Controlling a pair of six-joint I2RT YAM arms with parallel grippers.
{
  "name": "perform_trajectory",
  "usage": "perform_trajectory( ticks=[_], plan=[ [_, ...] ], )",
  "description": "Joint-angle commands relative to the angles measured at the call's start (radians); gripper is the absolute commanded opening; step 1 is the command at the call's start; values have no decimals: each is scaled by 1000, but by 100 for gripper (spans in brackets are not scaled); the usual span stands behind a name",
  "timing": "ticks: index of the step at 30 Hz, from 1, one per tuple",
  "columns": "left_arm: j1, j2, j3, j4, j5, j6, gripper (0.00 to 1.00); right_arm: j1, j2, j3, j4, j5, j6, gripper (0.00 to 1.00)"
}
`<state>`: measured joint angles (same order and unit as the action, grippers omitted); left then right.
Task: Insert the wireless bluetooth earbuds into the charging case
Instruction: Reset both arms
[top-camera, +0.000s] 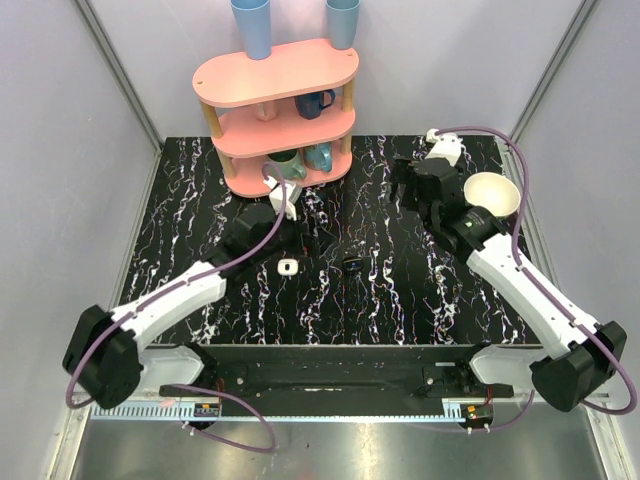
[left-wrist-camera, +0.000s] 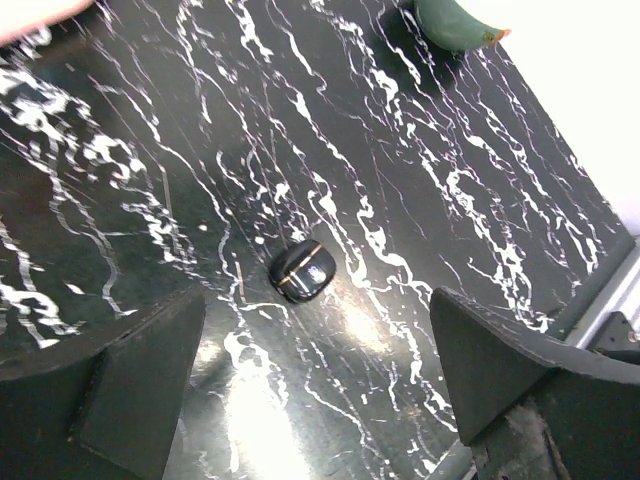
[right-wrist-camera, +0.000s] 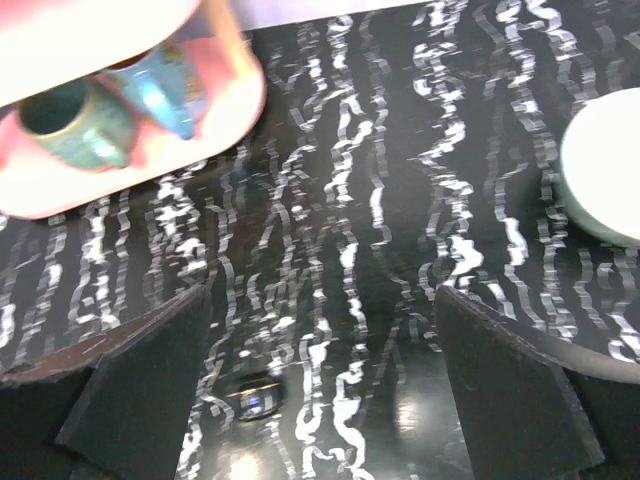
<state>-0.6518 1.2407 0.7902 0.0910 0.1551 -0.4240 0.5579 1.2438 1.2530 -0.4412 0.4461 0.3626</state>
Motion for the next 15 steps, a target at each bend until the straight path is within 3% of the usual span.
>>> perform_trajectory(
  ticks=[1,7,9,11,15],
  plan=[
    [4,-144,-9,-28,-124,166,99,-50,-86,-50,51,186,-165,100],
    [6,-237,67,-207,-299,179,99,-238,2,-49,-40,77,-147,100],
    [7,-259,90,-232,-313,179,99,-360,71,-17,-106,-125,-88,100],
    [6,-277,89,-240,-330,177,99,-400,107,-18,-110,-266,-62,100],
    [7,-293,70,-235,-379,160,99,-408,134,-41,-79,-389,-80,100]
  ],
)
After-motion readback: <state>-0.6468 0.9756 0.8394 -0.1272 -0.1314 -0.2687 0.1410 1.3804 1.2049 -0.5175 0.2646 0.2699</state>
